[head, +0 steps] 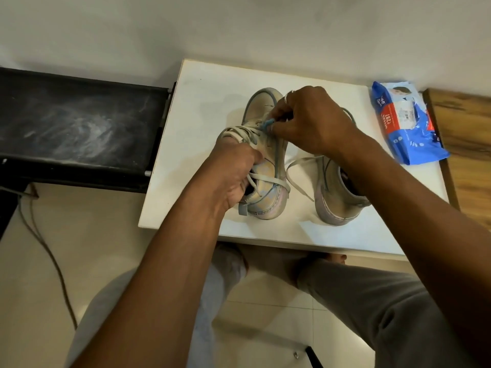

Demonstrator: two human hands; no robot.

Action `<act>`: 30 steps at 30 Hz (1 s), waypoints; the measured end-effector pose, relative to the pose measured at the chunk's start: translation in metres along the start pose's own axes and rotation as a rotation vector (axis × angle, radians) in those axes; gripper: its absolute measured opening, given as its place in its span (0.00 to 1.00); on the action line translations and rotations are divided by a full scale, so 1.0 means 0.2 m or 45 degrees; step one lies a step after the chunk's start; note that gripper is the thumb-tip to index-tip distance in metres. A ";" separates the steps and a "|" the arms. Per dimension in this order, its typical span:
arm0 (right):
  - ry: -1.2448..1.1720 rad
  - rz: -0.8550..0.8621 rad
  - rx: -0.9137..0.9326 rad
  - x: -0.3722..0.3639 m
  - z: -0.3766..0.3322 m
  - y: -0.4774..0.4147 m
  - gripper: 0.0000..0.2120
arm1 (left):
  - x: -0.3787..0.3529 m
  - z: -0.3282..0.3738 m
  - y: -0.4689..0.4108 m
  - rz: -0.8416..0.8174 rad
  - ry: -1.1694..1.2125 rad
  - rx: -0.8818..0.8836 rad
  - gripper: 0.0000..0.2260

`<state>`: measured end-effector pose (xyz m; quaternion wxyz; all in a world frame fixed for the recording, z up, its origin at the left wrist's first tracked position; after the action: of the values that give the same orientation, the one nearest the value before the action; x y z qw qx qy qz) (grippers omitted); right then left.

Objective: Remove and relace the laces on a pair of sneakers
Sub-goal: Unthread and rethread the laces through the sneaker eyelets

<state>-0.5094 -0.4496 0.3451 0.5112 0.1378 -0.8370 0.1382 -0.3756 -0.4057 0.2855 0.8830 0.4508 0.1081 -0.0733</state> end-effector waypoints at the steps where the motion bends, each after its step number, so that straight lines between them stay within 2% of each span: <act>1: -0.069 -0.086 0.023 0.00 -0.02 0.01 0.07 | 0.00 0.00 0.00 -0.012 0.002 -0.009 0.16; 4: -0.233 -0.246 0.060 -0.02 -0.06 0.03 0.06 | 0.00 0.02 0.00 -0.053 0.002 -0.052 0.18; 8: -0.015 0.019 0.064 0.00 -0.02 0.01 0.07 | -0.01 0.01 0.00 -0.056 0.001 -0.034 0.16; 10: 0.034 0.065 0.023 0.02 0.01 0.01 0.08 | -0.02 0.00 0.01 -0.050 0.015 -0.005 0.15; 15: -0.176 -0.165 0.089 -0.01 -0.06 0.09 0.06 | 0.01 0.01 0.00 -0.110 0.120 0.012 0.15; 17: -0.195 -0.193 0.092 -0.02 -0.07 0.11 0.05 | 0.00 0.01 0.00 -0.133 0.159 0.016 0.14; 23: 0.044 0.008 0.090 -0.02 -0.08 0.13 0.07 | -0.01 0.02 0.00 -0.227 0.301 0.050 0.13; 28: -0.064 -0.246 0.072 0.00 -0.09 0.16 0.09 | -0.03 0.01 0.03 -0.282 0.350 0.105 0.12; 30: -0.111 -0.239 0.045 0.00 -0.08 0.17 0.09 | -0.03 0.01 0.03 -0.296 0.358 0.096 0.12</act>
<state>-0.5093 -0.4121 0.3480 0.4824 0.2305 -0.8393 0.0984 -0.3807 -0.4042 0.2933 0.8273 0.4738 0.2790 -0.1151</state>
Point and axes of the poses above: each hand's wrist, its own y-axis away from the middle knuckle, its own x-axis out of the back of the hand, z = x × y, the point moved 6 cm from there along -y, towards the middle knuckle, and after that the axes turned 14 degrees about x, right-handed, at the moved point
